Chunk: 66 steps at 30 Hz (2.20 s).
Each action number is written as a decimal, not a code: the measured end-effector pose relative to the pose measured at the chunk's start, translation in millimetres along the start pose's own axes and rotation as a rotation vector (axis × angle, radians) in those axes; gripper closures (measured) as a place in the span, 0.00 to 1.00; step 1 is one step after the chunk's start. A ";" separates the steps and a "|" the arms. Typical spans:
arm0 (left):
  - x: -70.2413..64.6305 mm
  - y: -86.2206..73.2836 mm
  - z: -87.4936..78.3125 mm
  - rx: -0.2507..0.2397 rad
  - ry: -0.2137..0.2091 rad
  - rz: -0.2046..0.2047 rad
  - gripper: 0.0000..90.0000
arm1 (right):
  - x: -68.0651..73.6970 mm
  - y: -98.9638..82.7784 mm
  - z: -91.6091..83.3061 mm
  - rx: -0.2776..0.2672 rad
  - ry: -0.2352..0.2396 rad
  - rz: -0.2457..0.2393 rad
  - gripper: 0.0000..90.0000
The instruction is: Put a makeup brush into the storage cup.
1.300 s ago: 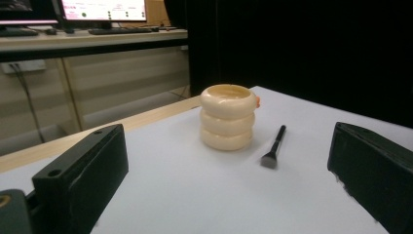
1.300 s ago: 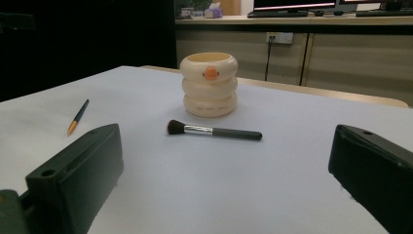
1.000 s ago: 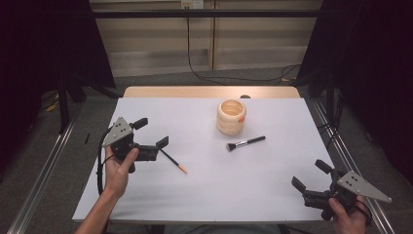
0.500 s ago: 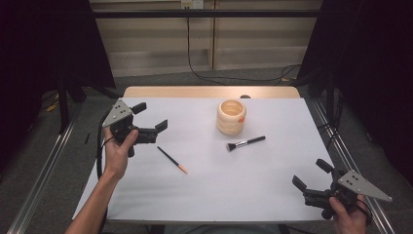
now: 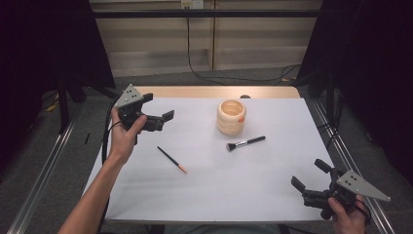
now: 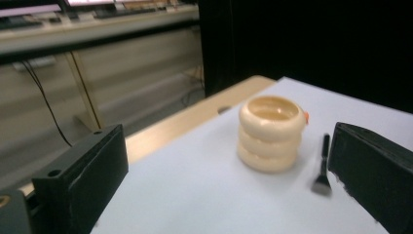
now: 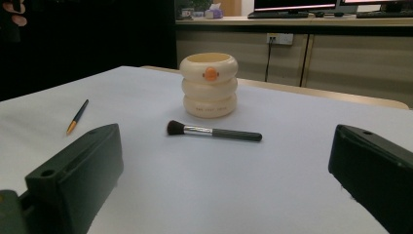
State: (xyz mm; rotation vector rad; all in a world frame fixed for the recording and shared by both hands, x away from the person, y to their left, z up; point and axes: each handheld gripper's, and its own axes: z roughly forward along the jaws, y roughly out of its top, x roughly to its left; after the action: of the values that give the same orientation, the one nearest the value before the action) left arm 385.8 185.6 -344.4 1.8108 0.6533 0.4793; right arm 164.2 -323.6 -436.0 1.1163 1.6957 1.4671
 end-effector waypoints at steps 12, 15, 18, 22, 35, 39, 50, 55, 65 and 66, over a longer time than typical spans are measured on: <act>-2.6 6.0 7.2 0.192 -0.011 0.035 0.02 | 0.1 -0.1 2.4 0.008 0.005 -0.008 0.00; -5.0 4.9 11.1 0.250 -0.029 0.042 0.02 | 0.2 -0.1 2.4 0.009 0.006 -0.008 0.00; -5.7 1.9 14.3 0.299 -0.042 0.037 0.02 | 0.0 -0.1 2.2 0.008 0.006 -0.010 0.00; -8.2 -4.7 23.1 0.429 -0.085 0.024 0.03 | 0.2 -0.4 2.1 0.014 0.009 -0.007 0.00; -11.4 -16.8 36.4 0.621 -0.130 0.030 0.04 | 0.5 -0.5 2.5 0.016 0.015 -0.008 0.00; -10.7 -20.0 38.2 0.707 -0.114 0.028 0.06 | 0.8 -0.5 2.6 0.018 0.014 -0.010 0.00; -4.2 -34.7 44.8 0.880 -0.114 -0.030 0.07 | 0.6 -0.5 2.3 0.019 0.015 -0.012 0.00; -2.4 -42.3 47.4 0.910 -0.128 -0.042 0.06 | 0.7 -0.5 2.0 0.018 0.015 -0.012 0.00; -3.4 -51.1 51.7 0.927 -0.231 0.090 0.06 | 0.9 -0.5 3.1 0.022 0.012 -0.011 0.00; -3.8 -52.4 52.4 0.915 -0.248 0.101 0.06 | 1.0 -0.6 3.1 0.023 0.012 -0.011 0.00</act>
State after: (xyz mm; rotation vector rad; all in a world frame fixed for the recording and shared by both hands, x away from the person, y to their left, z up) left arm 404.4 158.3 -410.9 2.7164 0.6563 -0.0180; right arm 166.3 -321.3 -437.1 1.1105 1.7281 1.4542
